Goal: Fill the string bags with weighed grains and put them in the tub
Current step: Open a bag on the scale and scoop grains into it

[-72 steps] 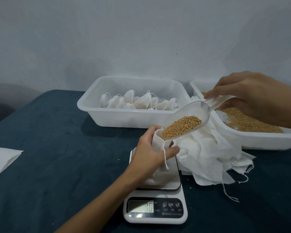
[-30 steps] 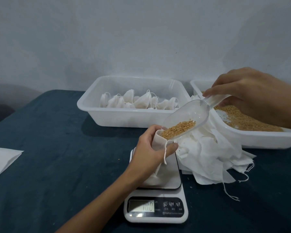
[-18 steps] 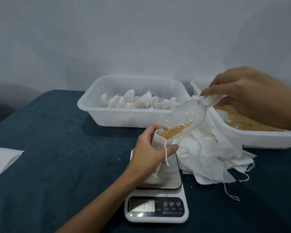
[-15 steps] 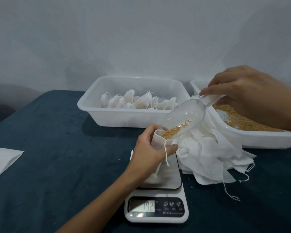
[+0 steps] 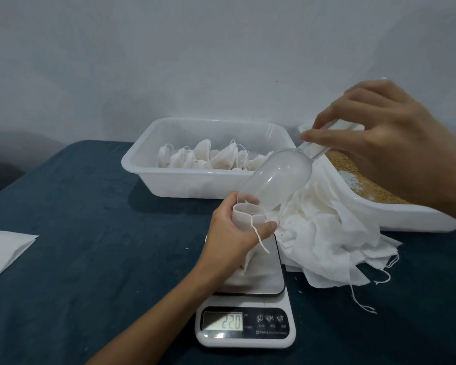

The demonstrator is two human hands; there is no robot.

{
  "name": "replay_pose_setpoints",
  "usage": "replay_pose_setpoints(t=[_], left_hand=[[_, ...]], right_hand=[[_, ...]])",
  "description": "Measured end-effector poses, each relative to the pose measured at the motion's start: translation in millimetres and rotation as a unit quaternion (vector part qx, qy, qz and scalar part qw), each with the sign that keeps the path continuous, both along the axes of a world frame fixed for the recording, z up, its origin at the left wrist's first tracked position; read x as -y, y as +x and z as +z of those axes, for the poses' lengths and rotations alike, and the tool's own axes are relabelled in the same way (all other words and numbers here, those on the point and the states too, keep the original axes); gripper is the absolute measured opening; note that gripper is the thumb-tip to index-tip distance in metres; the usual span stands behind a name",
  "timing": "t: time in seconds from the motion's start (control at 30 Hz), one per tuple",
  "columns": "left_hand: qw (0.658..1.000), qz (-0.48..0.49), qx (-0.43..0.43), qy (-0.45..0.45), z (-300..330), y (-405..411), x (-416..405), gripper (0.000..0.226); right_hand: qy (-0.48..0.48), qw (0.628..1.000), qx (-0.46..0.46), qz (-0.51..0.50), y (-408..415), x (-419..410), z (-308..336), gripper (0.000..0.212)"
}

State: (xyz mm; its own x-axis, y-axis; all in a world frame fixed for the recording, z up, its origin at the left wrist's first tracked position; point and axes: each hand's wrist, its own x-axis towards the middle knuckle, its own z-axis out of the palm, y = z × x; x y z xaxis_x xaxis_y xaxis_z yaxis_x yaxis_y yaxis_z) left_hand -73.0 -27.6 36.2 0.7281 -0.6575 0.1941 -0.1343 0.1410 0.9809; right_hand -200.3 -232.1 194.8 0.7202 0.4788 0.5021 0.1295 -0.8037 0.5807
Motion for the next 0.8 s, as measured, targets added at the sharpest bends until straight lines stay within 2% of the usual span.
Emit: replay_pose_setpoints(t=[0.17,0.3,0.4,0.5,0.63,0.73,0.8], left_hand=[[1.0,0.013,0.002,0.011,1,0,-1,0.042],[1.0,0.014,-0.004,0.006,4,0,-3,0.041],[1.0,0.014,-0.006,0.005,5,0,-2,0.042],[1.0,0.02,-0.006,0.009,5,0,-2,0.044],[1.0,0.018,-0.016,-0.001,4,1,-3,0.044],[1.0,0.019,-0.02,0.001,2,3,-6,0.042],[1.0,0.021,-0.02,0.006,2,4,-7,0.042]], right_hand=[[0.0,0.999,0.033,0.003,-2,-2,-5,0.034],[0.035,0.998,0.049,-0.012,-5,2,-9,0.022],[0.09,0.993,0.067,-0.045,-9,7,-11,0.024],[0.194,0.975,0.063,-0.09,-15,18,-15,0.028],[0.341,0.926,0.05,-0.157,-23,46,-31,0.035],[0.46,0.854,0.055,-0.237,-24,82,-50,0.036],[0.5,0.806,0.042,-0.314,-23,113,-64,0.036]])
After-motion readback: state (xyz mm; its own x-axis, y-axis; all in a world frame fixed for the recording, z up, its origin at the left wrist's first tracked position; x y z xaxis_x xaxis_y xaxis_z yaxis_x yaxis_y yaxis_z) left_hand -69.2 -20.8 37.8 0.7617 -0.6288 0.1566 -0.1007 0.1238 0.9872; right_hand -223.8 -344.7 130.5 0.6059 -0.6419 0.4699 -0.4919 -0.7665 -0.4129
